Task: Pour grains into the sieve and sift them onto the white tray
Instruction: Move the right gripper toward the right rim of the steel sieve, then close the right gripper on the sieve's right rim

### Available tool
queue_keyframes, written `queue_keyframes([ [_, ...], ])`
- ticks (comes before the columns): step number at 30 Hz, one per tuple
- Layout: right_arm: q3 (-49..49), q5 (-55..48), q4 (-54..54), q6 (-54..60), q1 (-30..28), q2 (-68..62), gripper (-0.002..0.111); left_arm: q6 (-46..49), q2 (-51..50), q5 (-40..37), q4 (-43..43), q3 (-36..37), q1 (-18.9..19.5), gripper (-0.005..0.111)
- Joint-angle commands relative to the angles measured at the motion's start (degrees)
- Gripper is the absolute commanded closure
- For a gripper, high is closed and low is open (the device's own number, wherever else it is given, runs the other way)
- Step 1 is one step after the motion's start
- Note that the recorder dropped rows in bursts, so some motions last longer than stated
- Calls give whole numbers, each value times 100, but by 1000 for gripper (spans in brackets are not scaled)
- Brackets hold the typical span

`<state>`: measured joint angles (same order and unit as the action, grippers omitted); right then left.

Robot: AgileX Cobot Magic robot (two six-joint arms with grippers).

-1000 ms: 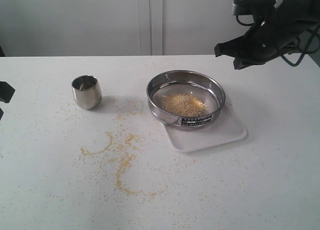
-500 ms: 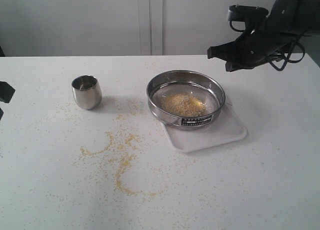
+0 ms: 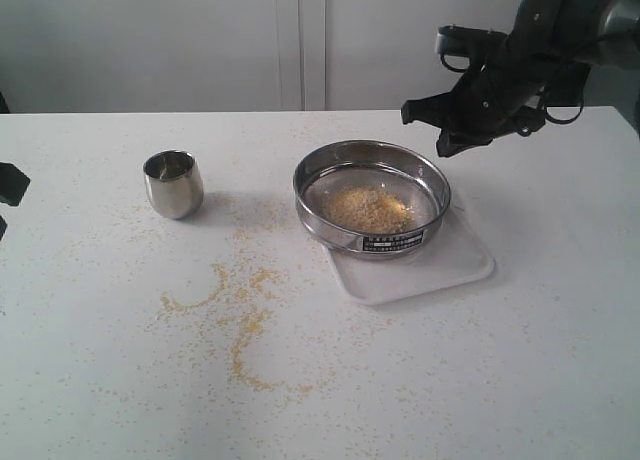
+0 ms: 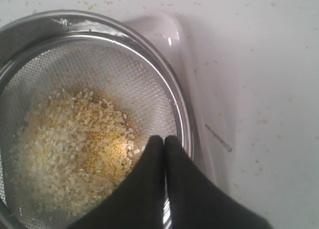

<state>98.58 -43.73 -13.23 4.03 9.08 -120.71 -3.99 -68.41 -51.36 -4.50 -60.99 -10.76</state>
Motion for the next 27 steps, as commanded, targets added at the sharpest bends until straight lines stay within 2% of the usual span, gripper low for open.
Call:
queue_keyframes([
  [1, 143, -19, 140, -84, -12, -151, 103, 1, 64, -58, -11, 47, 8, 107],
  [7, 143, -1, 489, -183, -12, -407, 85, 1, 64, -58, -11, 47, 8, 107],
  [27, 131, 3, -152, -403, -12, -979, 85, 1, 64, -58, -11, 47, 8, 107],
])
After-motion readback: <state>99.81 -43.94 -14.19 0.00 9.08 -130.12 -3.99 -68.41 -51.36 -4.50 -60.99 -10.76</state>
